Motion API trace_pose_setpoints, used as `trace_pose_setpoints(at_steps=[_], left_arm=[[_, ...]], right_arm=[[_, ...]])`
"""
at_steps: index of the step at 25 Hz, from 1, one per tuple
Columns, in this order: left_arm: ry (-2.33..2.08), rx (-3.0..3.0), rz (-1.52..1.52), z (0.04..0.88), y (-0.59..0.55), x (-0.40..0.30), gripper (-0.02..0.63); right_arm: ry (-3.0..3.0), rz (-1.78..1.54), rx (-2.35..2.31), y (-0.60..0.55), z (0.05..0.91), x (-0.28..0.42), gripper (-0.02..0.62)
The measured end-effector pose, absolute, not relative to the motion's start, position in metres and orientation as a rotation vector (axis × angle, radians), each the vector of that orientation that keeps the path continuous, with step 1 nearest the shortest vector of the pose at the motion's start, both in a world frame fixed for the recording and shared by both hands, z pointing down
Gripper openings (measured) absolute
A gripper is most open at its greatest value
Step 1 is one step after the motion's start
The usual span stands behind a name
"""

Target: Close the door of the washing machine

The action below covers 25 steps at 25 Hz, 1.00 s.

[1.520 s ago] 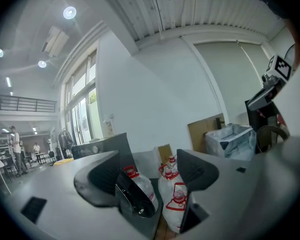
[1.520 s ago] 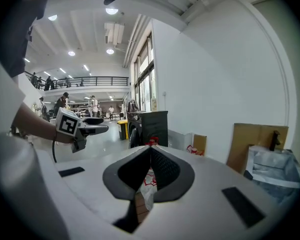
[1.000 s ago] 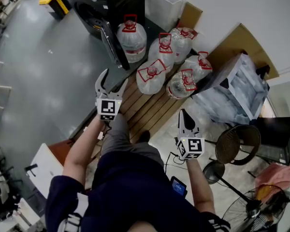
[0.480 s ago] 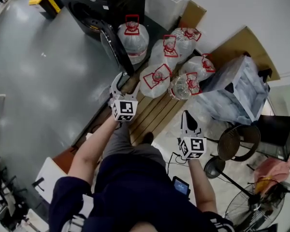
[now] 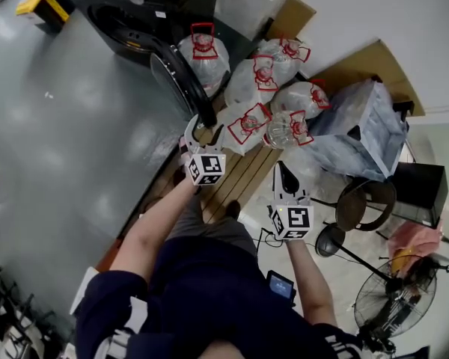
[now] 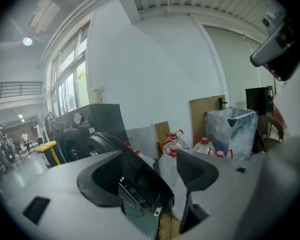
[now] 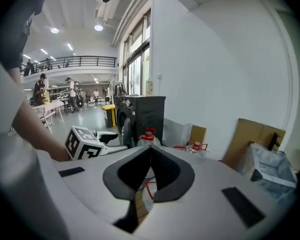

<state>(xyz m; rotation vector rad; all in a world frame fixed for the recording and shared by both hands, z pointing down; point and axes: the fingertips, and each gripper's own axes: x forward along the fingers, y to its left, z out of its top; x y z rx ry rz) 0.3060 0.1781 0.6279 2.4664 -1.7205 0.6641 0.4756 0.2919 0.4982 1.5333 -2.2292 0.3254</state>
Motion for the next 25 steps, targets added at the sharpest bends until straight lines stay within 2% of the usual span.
trace_pose_setpoints(at_steps=[8, 11, 19, 25], left_arm=[[-1.624, 2.381, 0.729, 0.657, 0.158, 0.313, 0.341], [-1.641, 2.285, 0.759, 0.676, 0.154, 0.314, 0.306], [-1.672, 2.140, 0.784, 0.711, 0.134, 0.312, 0.297], [-1.709, 2.095, 0.798, 0.725, 0.123, 0.312, 0.251]], right_arm=[[-2.147, 0.364, 1.590, 0.273, 0.479, 0.444, 0.020], [-2.134, 0.376, 1.582, 0.269, 0.476, 0.445, 0.020], [-2.108, 0.422, 1.505, 0.243, 0.489, 0.458, 0.020], [-2.122, 0.429, 1.465, 0.228, 0.499, 0.454, 0.020]])
